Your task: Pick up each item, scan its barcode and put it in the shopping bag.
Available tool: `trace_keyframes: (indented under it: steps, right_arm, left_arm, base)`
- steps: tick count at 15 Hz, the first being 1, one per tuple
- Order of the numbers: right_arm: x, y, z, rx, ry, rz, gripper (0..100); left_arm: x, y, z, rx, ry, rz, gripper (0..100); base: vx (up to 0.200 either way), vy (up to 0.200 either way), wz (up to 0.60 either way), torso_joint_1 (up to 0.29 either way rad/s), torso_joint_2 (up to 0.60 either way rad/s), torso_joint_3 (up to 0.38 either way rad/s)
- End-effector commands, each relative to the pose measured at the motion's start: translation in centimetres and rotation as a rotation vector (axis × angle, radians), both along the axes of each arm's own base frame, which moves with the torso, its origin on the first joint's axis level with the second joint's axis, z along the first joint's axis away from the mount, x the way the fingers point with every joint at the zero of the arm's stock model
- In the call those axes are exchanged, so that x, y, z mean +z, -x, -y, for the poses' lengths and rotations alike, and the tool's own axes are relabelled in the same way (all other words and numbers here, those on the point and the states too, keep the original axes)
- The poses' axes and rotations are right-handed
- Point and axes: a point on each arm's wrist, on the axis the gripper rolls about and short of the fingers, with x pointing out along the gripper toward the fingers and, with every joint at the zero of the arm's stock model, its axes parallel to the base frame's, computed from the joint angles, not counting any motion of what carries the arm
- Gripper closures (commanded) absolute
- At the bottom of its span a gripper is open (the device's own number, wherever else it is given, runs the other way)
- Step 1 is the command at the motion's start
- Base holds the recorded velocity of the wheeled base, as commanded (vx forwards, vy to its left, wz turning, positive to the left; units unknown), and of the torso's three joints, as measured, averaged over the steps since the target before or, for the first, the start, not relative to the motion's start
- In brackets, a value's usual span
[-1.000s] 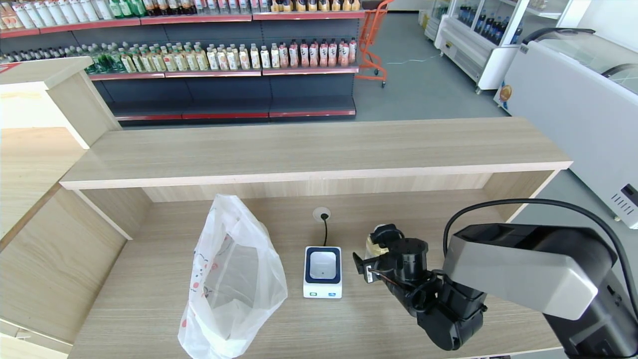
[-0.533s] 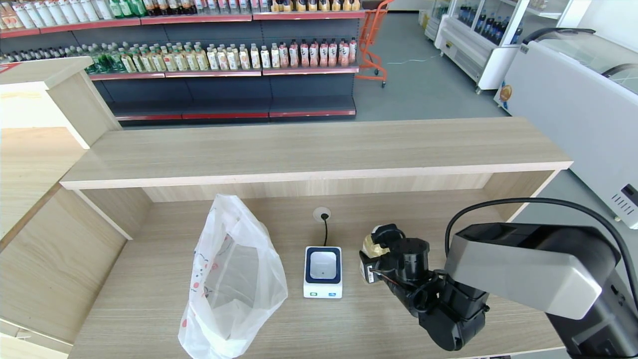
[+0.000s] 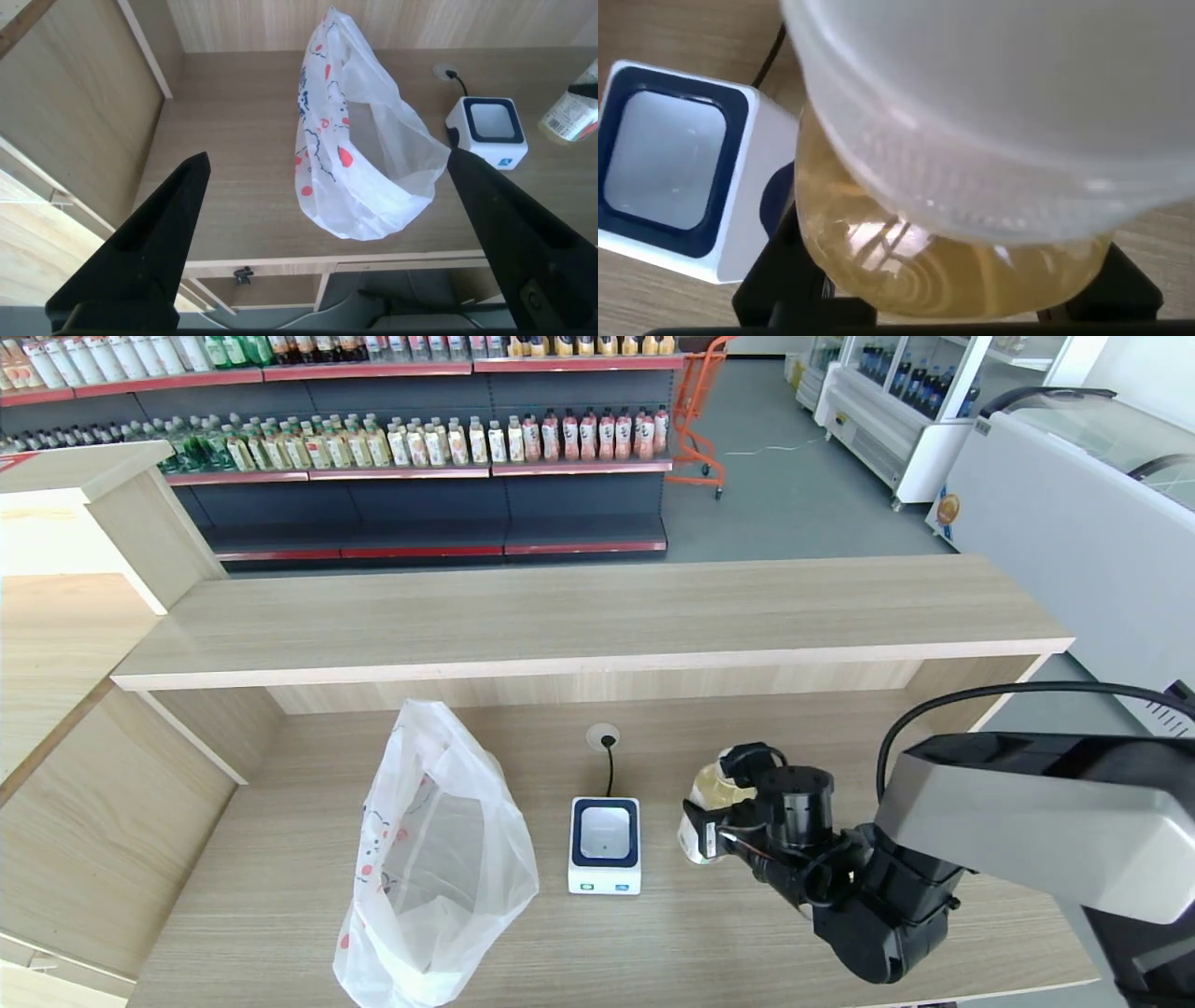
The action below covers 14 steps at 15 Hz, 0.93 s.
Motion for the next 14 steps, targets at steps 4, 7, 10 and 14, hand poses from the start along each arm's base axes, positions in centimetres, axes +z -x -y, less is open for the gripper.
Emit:
trace_keyframes:
  steps: [4, 7, 10, 14]
  right_arm:
    - [14.1, 5.7, 9.2, 0.413, -0.251, -0.07, 100]
    - [15.1, 8.7, 10.0, 0.595, -0.259, -0.075, 100]
    - [15.0, 11.2, 8.6, 0.698, -0.268, -0.104, 100]
    - [14.4, 13.1, 7.7, 0.771, -0.292, -0.154, 100]
  left_arm:
    - [0.0, 0.0, 0.0, 0.0, 0.0, 0.0, 0]
    - [0.0, 0.0, 0.0, 0.0, 0.0, 0.0, 0]
    - [0.0, 0.0, 0.0, 0.0, 0.0, 0.0, 0]
    - [0.0, 0.0, 0.0, 0.0, 0.0, 0.0, 0]
  base:
    - [0.0, 0.0, 0.0, 0.0, 0.0, 0.0]
    - [0.0, 0.0, 0.0, 0.0, 0.0, 0.0]
    - [0.0, 0.0, 0.0, 0.0, 0.0, 0.0]
    - [0.0, 0.0, 0.0, 0.0, 0.0, 0.0]
